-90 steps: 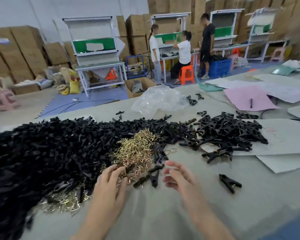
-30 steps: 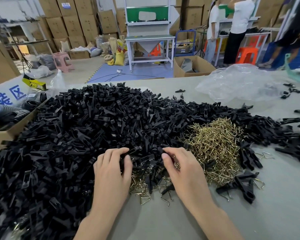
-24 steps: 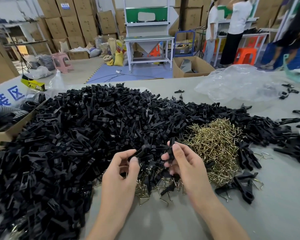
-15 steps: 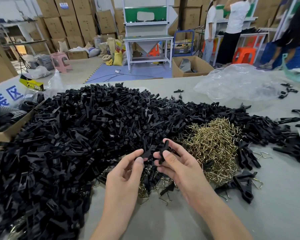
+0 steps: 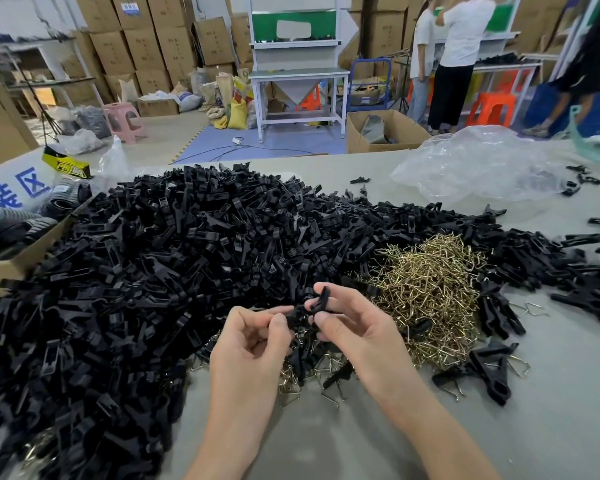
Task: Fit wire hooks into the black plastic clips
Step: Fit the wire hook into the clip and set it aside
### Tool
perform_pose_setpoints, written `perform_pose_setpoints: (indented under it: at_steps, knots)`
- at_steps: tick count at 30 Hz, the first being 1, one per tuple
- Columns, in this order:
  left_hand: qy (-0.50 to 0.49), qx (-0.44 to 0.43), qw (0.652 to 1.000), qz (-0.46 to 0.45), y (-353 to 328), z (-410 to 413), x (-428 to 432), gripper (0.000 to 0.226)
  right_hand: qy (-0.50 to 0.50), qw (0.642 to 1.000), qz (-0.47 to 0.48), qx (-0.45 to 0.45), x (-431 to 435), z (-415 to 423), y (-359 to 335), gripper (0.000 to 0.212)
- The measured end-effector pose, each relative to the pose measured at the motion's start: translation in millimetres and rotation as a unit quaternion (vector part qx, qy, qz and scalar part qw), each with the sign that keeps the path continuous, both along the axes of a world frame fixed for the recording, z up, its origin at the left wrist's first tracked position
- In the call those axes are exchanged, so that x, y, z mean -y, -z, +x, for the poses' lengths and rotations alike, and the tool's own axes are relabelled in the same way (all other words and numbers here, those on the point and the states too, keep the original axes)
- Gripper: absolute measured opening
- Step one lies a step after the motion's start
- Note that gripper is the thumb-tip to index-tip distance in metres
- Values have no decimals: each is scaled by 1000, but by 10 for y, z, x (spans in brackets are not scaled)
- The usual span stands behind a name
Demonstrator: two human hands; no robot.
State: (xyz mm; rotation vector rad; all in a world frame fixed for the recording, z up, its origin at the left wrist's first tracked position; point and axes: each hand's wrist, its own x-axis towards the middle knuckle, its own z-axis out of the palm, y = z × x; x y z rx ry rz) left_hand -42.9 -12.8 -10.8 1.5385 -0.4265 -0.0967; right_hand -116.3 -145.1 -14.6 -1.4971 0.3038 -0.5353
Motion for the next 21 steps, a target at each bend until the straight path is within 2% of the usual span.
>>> perform_pose_setpoints:
  at_steps: [2, 6, 12, 15, 21]
  knots:
    - [-6, 2, 1000, -3, 0, -14, 8, 6, -10, 1000, -27, -12, -45, 3, 13, 39]
    - [13, -5, 1000, -28, -30, 17, -17, 12, -33, 998, -42, -21, -117, 11, 32, 37]
    - [115, 29, 993, 6, -45, 79, -83, 23, -40, 999, 32, 3, -48, 12, 6, 35]
    - [105, 34, 994, 9, -61, 67, -79, 23, -47, 997, 66, 14, -22, 13, 5, 31]
    - [99, -6, 995, 1, -55, 58, -63, 31, -48, 997, 66, 13, -32, 8, 5, 34]
